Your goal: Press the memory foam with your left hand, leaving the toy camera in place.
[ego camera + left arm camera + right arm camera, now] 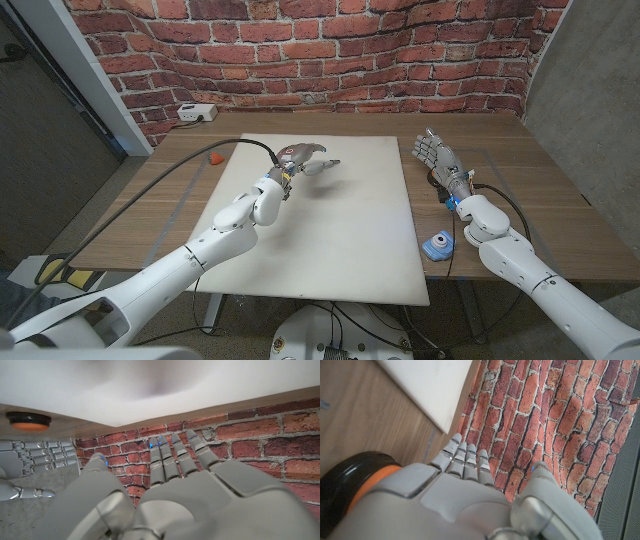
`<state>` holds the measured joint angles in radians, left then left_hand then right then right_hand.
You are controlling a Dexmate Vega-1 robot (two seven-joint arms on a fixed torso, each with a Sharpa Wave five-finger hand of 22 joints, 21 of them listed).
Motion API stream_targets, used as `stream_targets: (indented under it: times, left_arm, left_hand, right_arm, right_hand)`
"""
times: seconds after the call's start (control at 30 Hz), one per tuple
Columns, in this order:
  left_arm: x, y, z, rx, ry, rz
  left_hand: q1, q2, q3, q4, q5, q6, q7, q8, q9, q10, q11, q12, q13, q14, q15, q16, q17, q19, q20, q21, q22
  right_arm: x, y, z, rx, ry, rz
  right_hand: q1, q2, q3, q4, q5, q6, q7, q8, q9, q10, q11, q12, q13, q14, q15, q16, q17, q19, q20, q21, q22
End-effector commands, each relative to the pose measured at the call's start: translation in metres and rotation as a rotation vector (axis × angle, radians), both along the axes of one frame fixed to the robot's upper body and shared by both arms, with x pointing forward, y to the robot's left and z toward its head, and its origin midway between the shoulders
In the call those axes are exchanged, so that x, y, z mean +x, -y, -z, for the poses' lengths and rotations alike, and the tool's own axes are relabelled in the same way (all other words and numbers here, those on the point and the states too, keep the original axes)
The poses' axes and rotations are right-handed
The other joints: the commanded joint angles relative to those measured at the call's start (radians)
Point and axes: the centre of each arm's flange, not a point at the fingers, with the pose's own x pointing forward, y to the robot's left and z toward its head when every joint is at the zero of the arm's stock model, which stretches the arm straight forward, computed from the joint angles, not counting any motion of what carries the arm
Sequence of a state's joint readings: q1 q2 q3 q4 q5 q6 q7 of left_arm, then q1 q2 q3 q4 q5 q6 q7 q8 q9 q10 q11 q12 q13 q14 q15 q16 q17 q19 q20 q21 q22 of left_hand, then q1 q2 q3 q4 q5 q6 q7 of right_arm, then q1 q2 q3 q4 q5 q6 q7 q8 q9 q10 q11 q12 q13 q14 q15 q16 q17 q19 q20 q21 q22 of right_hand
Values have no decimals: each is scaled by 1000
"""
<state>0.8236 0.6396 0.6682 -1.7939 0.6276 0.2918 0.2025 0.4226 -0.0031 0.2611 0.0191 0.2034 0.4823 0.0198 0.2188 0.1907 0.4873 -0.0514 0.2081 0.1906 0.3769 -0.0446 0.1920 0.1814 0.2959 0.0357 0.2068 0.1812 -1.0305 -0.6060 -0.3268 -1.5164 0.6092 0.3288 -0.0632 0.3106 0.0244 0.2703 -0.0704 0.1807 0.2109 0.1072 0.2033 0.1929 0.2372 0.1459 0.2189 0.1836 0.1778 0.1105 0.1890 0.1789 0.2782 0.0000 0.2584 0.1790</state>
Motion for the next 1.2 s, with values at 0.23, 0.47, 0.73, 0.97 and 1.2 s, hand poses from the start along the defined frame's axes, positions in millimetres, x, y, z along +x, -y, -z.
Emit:
stream_targets:
  times: [0.23, 0.47, 0.73, 0.97, 1.2]
  left_arm:
    - [-3, -37, -9, -338, -61, 219]
    - [2, -47, -8, -441, -101, 331]
    - [7, -58, -8, -564, -162, 472]
    - [9, -65, -6, -668, -185, 570]
    - [10, -68, -3, -726, -197, 616]
  left_hand:
    - [9, 9, 2, -4, -1, -2, 19, -8, 1, 0, 20, -5, 2, 9, 13, 0, 0, -5, -2, -3, 0]
    - [9, 13, 3, -3, -1, -2, 26, -9, 1, -2, 33, -6, 2, 12, 21, 0, 1, 0, -7, -1, 0]
    - [9, 16, 4, -2, -2, -8, 30, -12, 2, -5, 34, -8, 2, 10, 26, -1, 1, -2, -4, -1, 0]
    - [6, 17, 2, 0, -3, -13, 35, -15, 2, -8, 37, -9, 2, 9, 32, -1, 2, -3, -1, -2, 0]
    - [-1, 16, -1, 4, -5, -30, 39, -21, 2, -24, 39, -15, 3, -3, 40, -5, 3, -7, 4, -3, 1]
  right_arm:
    - [-1, 0, 2, 29, 36, 1]
    - [-1, 2, 1, 28, 39, 3]
    - [-2, 3, 3, 33, 38, 8]
    - [-1, 3, 3, 45, 39, 3]
    - [1, 2, 3, 58, 41, -3]
  right_hand:
    - [-7, 2, 2, -6, -3, 21, -1, 4, 2, 23, -5, 9, 5, 29, -4, 5, 5, 25, 2, 0, 4]
    - [-8, 2, 2, -8, -3, 25, -1, 4, 2, 28, -6, 10, 5, 34, -5, 5, 4, 29, 2, -2, 4]
    - [-9, 3, 1, -10, -4, 27, -1, 4, 2, 31, -5, 11, 5, 37, -5, 4, 4, 34, 3, -2, 4]
    - [-10, 3, 1, -11, -4, 28, -1, 3, 2, 33, -5, 10, 5, 39, -6, 3, 5, 36, 3, -4, 4]
    - [-11, 4, 1, -12, -4, 29, 0, 3, 2, 35, -3, 10, 5, 40, -6, 3, 4, 37, 3, -5, 4]
